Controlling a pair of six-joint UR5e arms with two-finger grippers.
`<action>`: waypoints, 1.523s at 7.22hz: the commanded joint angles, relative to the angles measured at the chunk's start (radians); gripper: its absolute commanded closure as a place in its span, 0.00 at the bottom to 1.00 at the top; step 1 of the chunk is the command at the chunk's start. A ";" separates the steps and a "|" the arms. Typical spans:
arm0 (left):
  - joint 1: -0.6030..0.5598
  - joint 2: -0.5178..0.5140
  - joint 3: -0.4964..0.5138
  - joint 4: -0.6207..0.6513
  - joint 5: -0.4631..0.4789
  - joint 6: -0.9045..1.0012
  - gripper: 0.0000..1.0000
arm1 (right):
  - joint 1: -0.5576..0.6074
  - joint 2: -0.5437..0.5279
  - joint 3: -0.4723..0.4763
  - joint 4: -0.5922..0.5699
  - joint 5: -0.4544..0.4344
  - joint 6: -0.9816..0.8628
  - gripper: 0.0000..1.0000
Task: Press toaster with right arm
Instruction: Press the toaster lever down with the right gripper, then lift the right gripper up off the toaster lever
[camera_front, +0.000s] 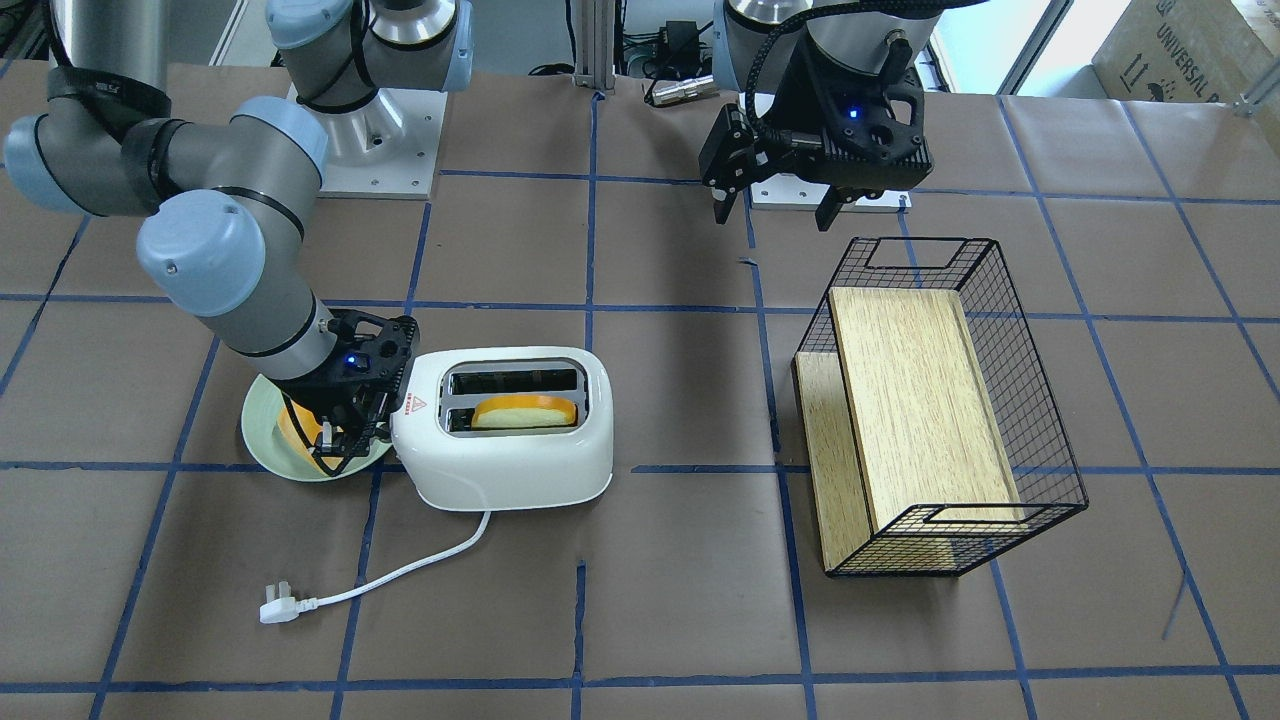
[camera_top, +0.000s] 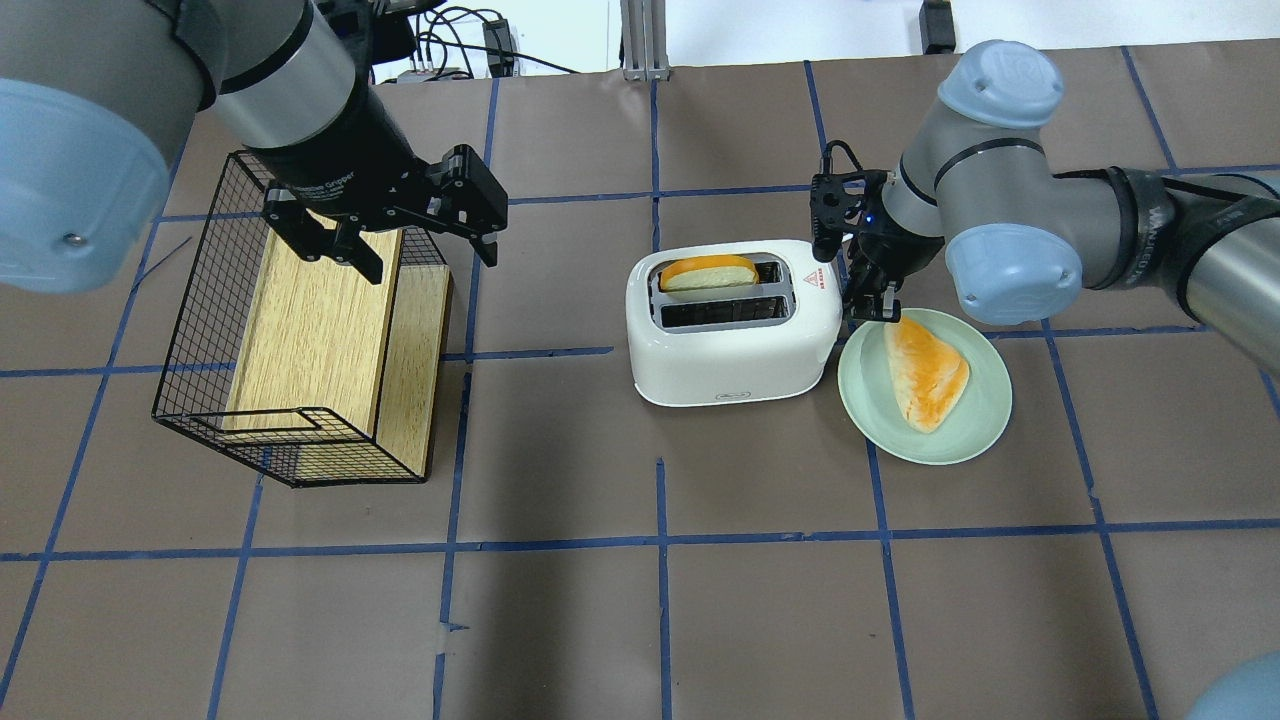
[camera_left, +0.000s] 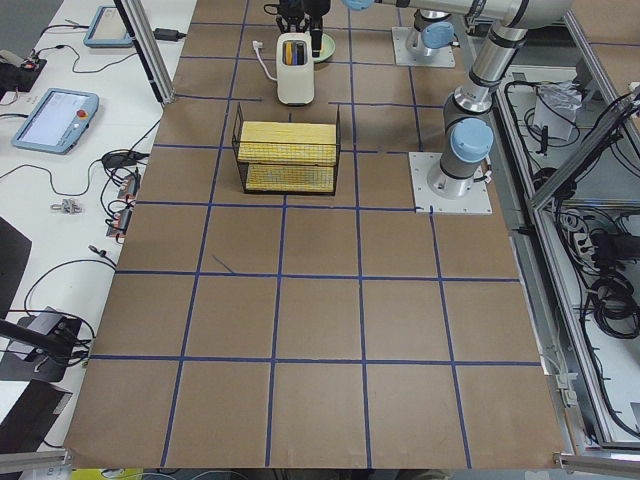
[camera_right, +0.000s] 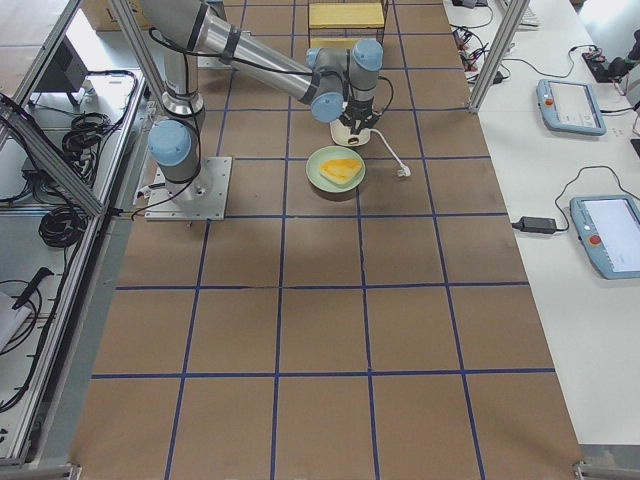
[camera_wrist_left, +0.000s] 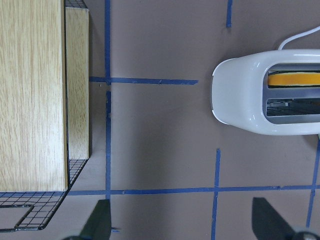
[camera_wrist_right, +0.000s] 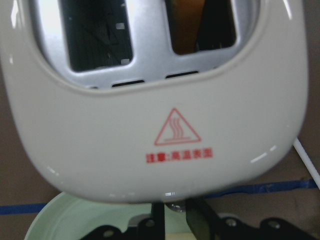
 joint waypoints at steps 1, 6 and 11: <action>0.001 0.000 0.000 0.000 -0.001 0.000 0.00 | 0.000 0.009 0.000 -0.008 0.000 -0.001 0.70; 0.001 0.000 0.000 0.000 0.000 0.000 0.00 | -0.003 0.010 0.000 -0.012 0.008 -0.016 0.70; -0.001 0.000 0.000 0.000 -0.001 0.000 0.00 | -0.008 -0.041 -0.026 0.013 0.000 -0.005 0.69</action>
